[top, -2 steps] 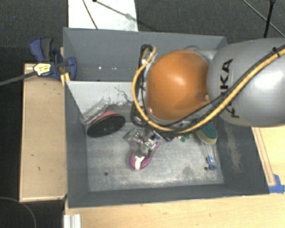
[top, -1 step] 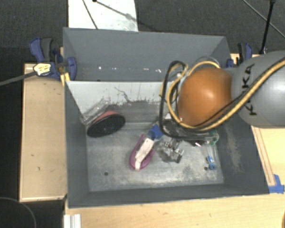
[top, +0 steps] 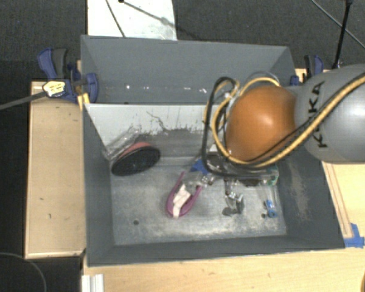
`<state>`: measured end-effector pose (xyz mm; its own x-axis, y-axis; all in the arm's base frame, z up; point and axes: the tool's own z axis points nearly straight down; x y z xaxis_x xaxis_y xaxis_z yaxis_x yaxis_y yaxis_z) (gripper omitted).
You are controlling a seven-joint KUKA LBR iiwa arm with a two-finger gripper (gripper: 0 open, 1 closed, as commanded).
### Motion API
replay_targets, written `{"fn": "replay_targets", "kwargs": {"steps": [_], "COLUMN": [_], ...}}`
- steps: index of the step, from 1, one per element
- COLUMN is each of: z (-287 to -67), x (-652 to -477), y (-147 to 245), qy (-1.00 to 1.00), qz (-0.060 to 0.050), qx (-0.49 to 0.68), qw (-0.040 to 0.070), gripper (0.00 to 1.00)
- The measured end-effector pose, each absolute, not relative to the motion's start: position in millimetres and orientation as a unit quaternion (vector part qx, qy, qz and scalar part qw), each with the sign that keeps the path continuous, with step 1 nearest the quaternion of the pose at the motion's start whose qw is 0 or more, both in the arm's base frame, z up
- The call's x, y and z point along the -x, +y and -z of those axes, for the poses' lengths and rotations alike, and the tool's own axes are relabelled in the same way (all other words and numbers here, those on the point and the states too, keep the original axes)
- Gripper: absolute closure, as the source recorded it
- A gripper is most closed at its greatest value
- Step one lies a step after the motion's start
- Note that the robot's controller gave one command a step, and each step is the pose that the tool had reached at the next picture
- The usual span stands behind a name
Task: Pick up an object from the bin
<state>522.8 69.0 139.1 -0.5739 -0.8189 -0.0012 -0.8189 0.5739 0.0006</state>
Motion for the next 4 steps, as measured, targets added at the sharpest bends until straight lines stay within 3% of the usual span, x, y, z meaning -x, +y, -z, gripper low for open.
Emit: {"fn": "replay_targets", "kwargs": {"steps": [1, 2, 3, 4], "z": [-161.2, -146.4, -90.5, -93.3], "x": [-483.7, -547.1, -568.2, -569.4], "y": [64.5, 103.5, 107.8, 108.1], "qy": [0.883, 0.813, 0.764, 0.767], "qz": [-0.001, 0.000, -0.001, 0.000], "qx": [0.470, 0.582, 0.645, 0.642], "qw": [0.000, 0.003, 0.000, 0.001], "gripper": [0.00, 0.00, 0.00, 1.00]}}
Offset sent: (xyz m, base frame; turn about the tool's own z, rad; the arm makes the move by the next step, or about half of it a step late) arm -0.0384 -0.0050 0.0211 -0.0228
